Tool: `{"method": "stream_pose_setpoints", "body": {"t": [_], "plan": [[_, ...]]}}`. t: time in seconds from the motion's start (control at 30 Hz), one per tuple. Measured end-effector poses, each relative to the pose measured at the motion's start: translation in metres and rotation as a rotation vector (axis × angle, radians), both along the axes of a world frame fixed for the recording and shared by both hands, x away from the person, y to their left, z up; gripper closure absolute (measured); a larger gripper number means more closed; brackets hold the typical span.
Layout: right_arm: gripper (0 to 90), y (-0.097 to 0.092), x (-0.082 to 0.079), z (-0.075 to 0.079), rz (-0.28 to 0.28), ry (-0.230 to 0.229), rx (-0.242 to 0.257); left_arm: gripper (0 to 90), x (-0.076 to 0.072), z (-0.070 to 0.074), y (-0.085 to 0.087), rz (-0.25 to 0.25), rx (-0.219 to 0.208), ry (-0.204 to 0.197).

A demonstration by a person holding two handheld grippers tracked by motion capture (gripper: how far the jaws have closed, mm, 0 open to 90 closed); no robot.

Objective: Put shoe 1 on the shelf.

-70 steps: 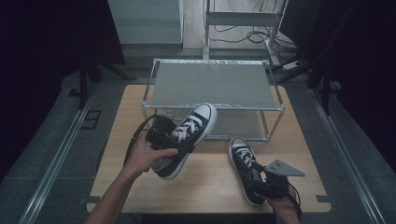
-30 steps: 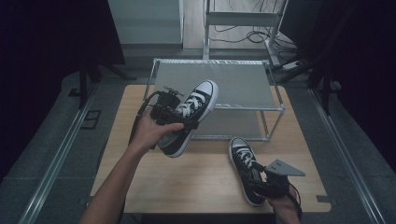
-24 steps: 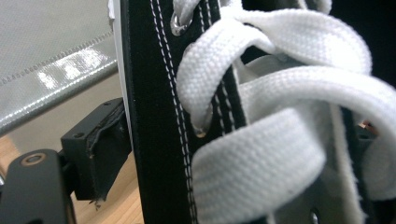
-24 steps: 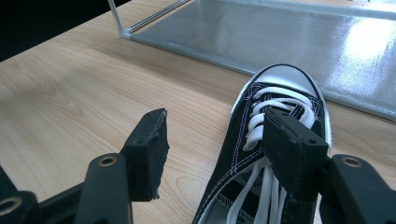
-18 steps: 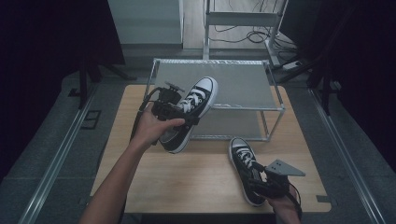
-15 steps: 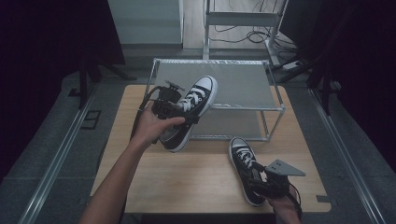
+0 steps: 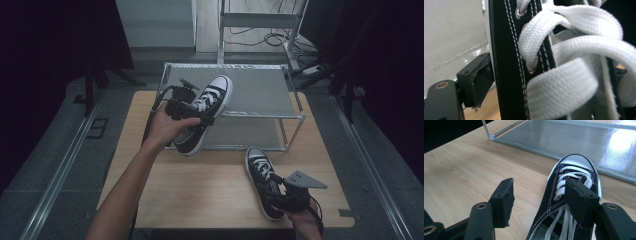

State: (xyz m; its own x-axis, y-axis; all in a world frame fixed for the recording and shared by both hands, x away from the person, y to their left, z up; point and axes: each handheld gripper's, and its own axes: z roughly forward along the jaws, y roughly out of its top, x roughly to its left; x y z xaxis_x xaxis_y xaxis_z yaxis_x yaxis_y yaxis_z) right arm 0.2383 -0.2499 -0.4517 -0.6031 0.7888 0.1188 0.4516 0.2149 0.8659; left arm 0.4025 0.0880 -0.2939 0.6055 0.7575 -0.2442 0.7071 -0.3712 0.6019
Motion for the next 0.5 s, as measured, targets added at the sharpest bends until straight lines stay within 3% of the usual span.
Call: {"method": "stream_pose_setpoints", "body": {"t": [0.5], "plan": [[41.0,-0.001,0.001,-0.001,-0.002,0.002,0.003,14.9,0.017,0.01,-0.008,0.032,0.014,0.004]]}}
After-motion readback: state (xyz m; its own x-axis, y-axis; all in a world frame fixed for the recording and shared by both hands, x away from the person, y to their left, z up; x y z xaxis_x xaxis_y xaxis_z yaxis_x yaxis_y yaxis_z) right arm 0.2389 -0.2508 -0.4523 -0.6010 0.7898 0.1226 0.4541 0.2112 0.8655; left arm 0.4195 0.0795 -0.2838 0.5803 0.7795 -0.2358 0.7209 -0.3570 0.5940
